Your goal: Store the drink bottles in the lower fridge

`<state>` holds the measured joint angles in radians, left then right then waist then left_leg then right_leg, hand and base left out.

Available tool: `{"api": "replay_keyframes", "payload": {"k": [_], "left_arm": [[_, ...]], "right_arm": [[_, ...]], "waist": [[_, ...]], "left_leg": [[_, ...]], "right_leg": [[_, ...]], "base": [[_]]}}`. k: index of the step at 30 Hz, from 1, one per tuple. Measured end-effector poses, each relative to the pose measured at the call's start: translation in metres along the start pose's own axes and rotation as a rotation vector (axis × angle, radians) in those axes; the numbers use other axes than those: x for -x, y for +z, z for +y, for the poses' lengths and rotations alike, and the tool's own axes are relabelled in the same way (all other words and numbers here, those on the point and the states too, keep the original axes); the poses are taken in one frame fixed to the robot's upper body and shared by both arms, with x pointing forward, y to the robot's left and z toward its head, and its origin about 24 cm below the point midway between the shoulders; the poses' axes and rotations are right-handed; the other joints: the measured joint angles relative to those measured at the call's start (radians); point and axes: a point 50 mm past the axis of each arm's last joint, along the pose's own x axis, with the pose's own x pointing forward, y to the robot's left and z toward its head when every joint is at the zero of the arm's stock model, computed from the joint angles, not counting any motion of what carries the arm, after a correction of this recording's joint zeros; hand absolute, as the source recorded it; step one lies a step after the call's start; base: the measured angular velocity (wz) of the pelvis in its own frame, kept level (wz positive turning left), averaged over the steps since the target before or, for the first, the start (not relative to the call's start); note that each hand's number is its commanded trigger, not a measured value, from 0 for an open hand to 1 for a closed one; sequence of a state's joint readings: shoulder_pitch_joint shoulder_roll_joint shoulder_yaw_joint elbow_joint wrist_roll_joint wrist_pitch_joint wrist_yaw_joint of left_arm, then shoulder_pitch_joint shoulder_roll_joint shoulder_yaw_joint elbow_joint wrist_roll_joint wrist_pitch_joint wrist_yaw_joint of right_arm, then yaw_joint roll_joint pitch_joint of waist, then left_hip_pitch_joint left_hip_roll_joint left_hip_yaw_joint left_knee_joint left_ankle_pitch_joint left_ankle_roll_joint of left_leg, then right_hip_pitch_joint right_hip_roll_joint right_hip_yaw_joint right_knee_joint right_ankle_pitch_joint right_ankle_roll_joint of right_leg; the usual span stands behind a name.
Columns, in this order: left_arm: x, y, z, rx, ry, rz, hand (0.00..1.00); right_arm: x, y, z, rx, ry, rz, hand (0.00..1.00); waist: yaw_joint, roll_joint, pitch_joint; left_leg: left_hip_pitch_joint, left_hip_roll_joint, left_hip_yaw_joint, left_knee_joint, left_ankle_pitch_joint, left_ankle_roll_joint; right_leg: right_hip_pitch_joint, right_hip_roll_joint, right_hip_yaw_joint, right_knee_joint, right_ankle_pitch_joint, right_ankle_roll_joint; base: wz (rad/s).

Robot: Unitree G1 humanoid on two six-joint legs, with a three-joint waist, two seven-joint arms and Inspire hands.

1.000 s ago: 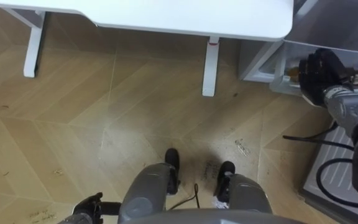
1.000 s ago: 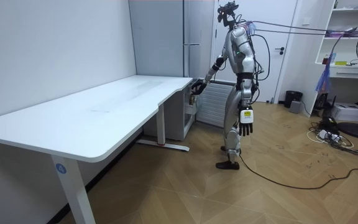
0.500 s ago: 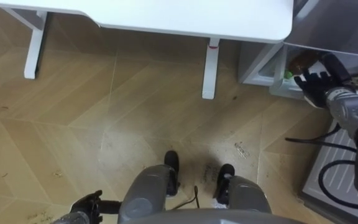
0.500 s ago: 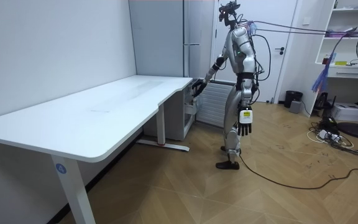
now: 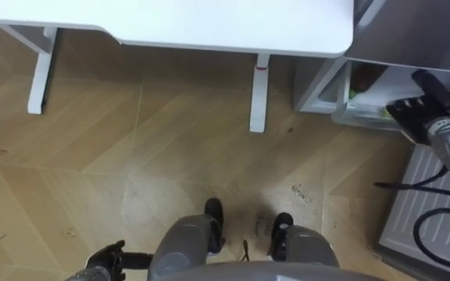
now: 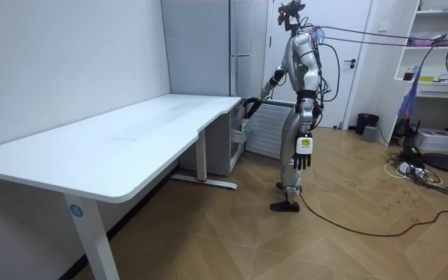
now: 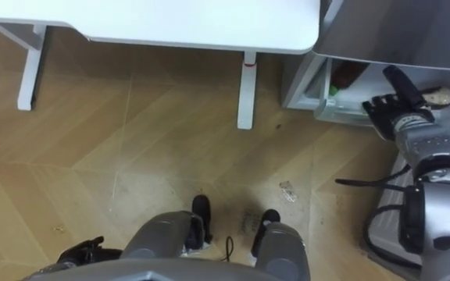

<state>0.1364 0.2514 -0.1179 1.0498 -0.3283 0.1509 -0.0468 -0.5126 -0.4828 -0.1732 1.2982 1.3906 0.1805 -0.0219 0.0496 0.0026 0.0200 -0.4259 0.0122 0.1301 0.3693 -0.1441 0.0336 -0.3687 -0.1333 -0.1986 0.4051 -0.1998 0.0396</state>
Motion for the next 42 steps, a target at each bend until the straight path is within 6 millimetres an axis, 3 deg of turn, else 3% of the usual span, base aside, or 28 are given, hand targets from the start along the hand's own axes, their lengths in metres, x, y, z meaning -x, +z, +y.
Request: {"api": "replay_keyframes", "payload": {"k": [4,9,15,20,28,31,34,39,42], "left_arm": [[0.000,0.001,0.004,0.061,0.017,-0.011,0.00],[0.000,0.003,0.003,0.091,0.016,-0.038,0.00],[0.000,0.005,0.004,0.095,0.020,-0.067,0.00],[0.000,0.006,0.001,0.133,0.025,-0.084,0.00],[0.000,0.007,-0.001,0.136,0.035,-0.095,0.00],[-0.002,0.011,-0.001,0.134,0.040,-0.090,0.00],[-0.003,0.013,-0.003,0.112,0.034,-0.089,0.00],[-0.003,0.008,0.004,0.093,0.068,-0.049,0.00],[-0.002,0.003,0.008,0.084,0.089,-0.022,0.00]], "right_arm": [[0.002,0.002,-0.018,0.021,-0.075,-0.020,0.00],[0.010,0.004,-0.060,0.044,-0.252,-0.055,0.00],[0.017,0.009,-0.083,0.075,-0.365,-0.111,0.00],[0.021,0.006,-0.097,0.066,-0.436,-0.123,0.00],[0.018,-0.019,-0.099,0.042,-0.453,-0.087,0.00],[0.016,-0.029,-0.096,0.013,-0.433,-0.061,0.00],[0.015,-0.031,-0.092,-0.034,-0.405,-0.055,0.00],[0.011,-0.030,-0.078,-0.080,-0.348,-0.058,0.00],[0.007,-0.024,-0.060,-0.105,-0.289,-0.071,0.00]], "waist": [[-0.012,-0.014,-0.0100],[-0.038,-0.017,-0.0103],[-0.047,-0.004,-0.0085],[-0.044,0.015,-0.0028],[-0.039,0.013,-0.0006],[-0.039,0.011,0.0011],[-0.025,0.013,0.0014],[-0.012,0.015,0.0048],[-0.004,0.013,0.0061]], "left_leg": [[0.001,0.004,-0.002,-0.005,0.004,-0.002],[0.000,0.012,-0.002,0.002,0.004,-0.002],[0.002,0.015,0.008,-0.006,0.003,-0.002],[0.009,0.015,0.019,-0.016,0.003,-0.002],[0.015,0.011,0.024,-0.027,0.003,-0.002],[-0.016,0.004,0.024,-0.001,0.001,-0.001],[-0.074,0.007,0.021,0.103,-0.037,0.001],[-0.237,0.028,-0.021,0.367,-0.153,-0.010],[-0.341,0.034,-0.026,0.506,-0.194,-0.015]], "right_leg": [[0.008,0.007,-0.002,-0.022,0.006,-0.001],[0.038,0.016,-0.025,-0.059,0.017,-0.001],[0.038,0.019,-0.022,-0.061,0.020,0.000],[0.038,0.015,-0.021,-0.060,0.020,0.000],[0.031,0.013,-0.008,-0.055,0.014,0.002],[-0.012,-0.003,-0.006,0.000,-0.010,0.002],[-0.071,-0.018,0.005,0.111,-0.056,0.001],[-0.218,-0.030,0.008,0.371,-0.181,-0.015],[-0.329,-0.046,0.024,0.529,-0.244,-0.026]], "base": [[0.02],[0.09],[-0.01],[-0.01],[-0.02],[0.06],[0.02],[0.10],[0.03]]}}
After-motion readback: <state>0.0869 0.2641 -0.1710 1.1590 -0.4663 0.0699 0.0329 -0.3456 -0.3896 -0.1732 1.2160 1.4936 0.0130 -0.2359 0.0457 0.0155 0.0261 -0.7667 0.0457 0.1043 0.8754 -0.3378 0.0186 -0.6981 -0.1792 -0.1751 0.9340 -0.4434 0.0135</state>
